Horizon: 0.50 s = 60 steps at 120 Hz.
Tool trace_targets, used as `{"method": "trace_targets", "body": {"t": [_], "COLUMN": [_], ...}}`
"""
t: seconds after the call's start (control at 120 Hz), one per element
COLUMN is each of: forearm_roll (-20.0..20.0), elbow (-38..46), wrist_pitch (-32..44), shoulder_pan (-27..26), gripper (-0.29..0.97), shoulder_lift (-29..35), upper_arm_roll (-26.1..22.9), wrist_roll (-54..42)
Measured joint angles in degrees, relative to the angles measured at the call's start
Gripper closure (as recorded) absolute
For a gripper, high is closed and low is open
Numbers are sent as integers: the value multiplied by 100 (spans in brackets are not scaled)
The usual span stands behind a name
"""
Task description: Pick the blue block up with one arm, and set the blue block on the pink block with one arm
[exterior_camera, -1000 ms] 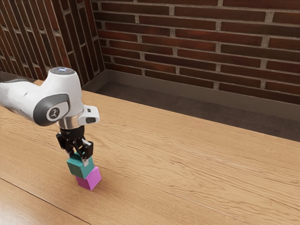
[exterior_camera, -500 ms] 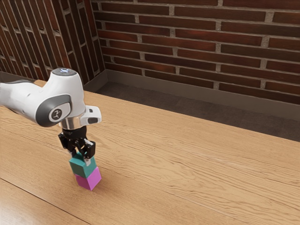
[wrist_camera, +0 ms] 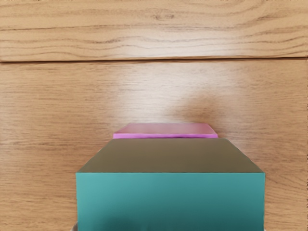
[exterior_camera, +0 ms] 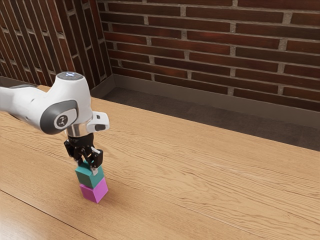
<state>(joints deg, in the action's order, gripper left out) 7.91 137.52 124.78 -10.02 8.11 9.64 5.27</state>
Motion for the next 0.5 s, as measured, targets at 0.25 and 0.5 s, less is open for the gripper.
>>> {"method": "trace_targets", "body": {"t": [0.25, 0.5], "forearm_roll": [-4, -4], "elbow": [113, 119], "wrist_pitch": [1, 43], "shoulder_pan": [-2, -1], "gripper": [50, 49], "shoulder_lift": [158, 6], "upper_arm_roll": [-5, -6], "wrist_roll": [-21, -25]}}
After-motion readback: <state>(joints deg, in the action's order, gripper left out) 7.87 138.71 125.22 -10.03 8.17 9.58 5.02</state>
